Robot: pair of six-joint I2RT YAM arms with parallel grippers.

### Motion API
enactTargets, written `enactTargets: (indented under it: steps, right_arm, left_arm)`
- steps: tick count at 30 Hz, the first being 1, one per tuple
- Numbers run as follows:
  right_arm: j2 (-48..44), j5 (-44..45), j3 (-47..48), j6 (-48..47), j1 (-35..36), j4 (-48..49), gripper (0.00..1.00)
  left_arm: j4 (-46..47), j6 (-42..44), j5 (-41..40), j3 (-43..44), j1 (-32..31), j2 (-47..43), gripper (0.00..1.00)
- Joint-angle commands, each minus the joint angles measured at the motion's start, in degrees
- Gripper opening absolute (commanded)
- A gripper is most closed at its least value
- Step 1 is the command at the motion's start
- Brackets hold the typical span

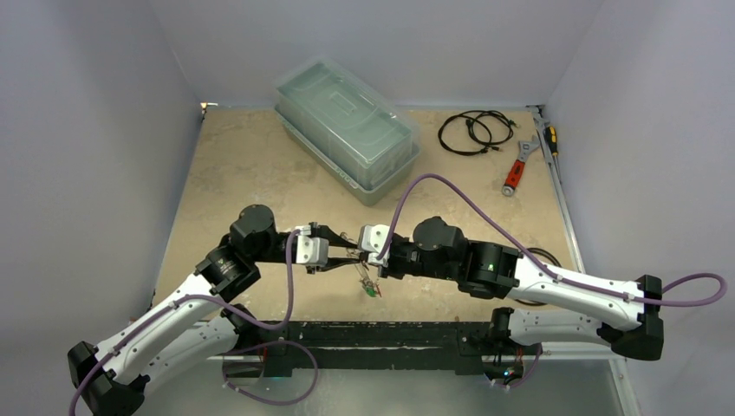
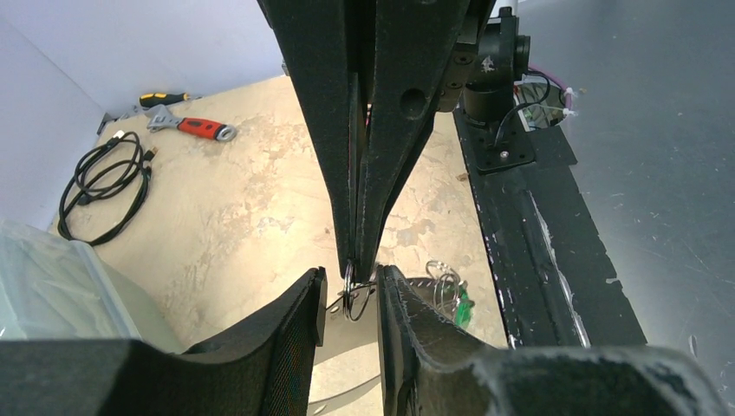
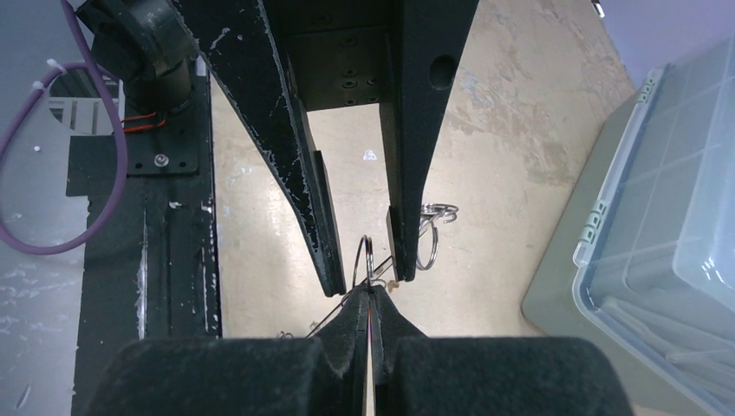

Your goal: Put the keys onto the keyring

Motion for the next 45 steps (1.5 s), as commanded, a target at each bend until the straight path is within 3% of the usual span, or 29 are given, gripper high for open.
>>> enactTargets:
  steps: [1,6,18,23,24,26,27,33,36,45]
  right_arm:
    - [-0.8,-1.4,2.5,0.0,0.1,2.3,0.0]
    - [-0.7,-1.5,2.5,-0.1,0.1,2.3,0.0]
    - [-0.8,-1.9,2.5,-0.1,0.2,2.2,0.0]
    - [-2.3,-3.0,1.6,-0.2,0.2,3.7,0.0]
    - [-3.1,-2.6,1.0,-0.1,0.2,4.8,0.04]
    - [-5.2,-1.3,-0.7,-0.1,0.2,7.8,0.3]
    - [-6.2,-0.9,-1.7,-0.1,0.2,8.7,0.37]
    - [-18.5,3.9,-11.0,0.7,0.1,22.7,0.41]
    - [-22.0,2.2,-13.7,0.9,0.1,24.5,0.47]
    - [-14.6,-10.0,-9.3,1.6,0.1,17.9,0.48]
  left_arm:
    - [2.8,-0.9,1.7,2.0,-0.2,-0.6,0.29]
    - [2.7,-0.5,0.7,2.0,-0.2,-1.8,0.25]
    - [2.5,-0.3,1.2,2.3,-0.2,-1.8,0.0]
    - [2.0,-0.1,1.1,2.6,-0.2,-2.3,0.0]
    - [1.9,0.2,1.1,3.0,-0.2,-2.6,0.0]
    - [2.4,0.2,1.7,2.8,-0.2,-3.8,0.0]
    - [2.8,0.1,2.2,2.5,-0.2,-4.4,0.0]
    - [7.8,-0.8,6.5,0.7,-0.2,-8.0,0.0]
    - [9.1,-1.6,9.8,0.8,-0.2,-8.8,0.0]
    - [11.1,-3.2,15.8,0.8,-0.1,-9.9,0.0]
